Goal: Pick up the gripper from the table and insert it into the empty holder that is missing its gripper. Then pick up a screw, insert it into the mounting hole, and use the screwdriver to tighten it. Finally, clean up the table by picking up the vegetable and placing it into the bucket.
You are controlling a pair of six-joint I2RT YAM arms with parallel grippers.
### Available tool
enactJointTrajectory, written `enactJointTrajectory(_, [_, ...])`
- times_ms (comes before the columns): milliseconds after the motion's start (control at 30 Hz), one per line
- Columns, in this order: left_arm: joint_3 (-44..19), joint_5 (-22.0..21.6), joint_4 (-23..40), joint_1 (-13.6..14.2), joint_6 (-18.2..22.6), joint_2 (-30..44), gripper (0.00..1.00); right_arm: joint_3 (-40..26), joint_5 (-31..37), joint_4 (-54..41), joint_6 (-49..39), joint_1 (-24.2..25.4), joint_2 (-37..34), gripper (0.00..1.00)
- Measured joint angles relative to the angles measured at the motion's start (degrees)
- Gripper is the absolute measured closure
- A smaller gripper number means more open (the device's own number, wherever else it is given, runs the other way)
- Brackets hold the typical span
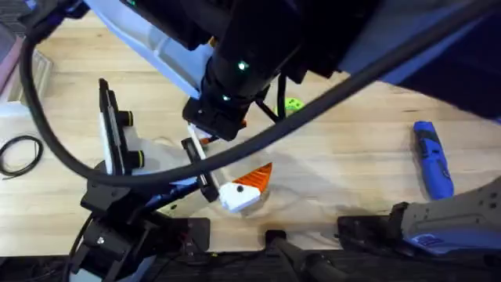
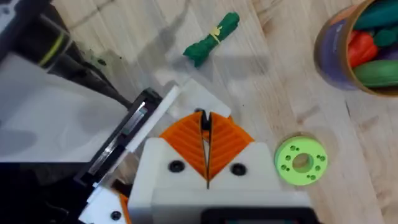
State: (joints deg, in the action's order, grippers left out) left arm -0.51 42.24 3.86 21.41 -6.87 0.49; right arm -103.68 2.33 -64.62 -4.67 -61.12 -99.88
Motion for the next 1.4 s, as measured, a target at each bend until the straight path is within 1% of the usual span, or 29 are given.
enactJointTrajectory(633, [0.0,0.0,0.0,0.0,0.4,0.0,0.015,-1.0,-0.3,-0.8,0.0,-0.9,0.0,0.995])
enactJointTrajectory(933, [0.0,0.0,0.0,0.0,0.5,0.0,0.014,-4.1,-0.4,-1.8,0.0,-1.2,0.0,0.995])
enactJointTrajectory(1400, [0.0,0.0,0.0,0.0,0.4,0.0,0.015,-4.1,-0.5,-3.3,0.0,-0.5,0.0,0.995])
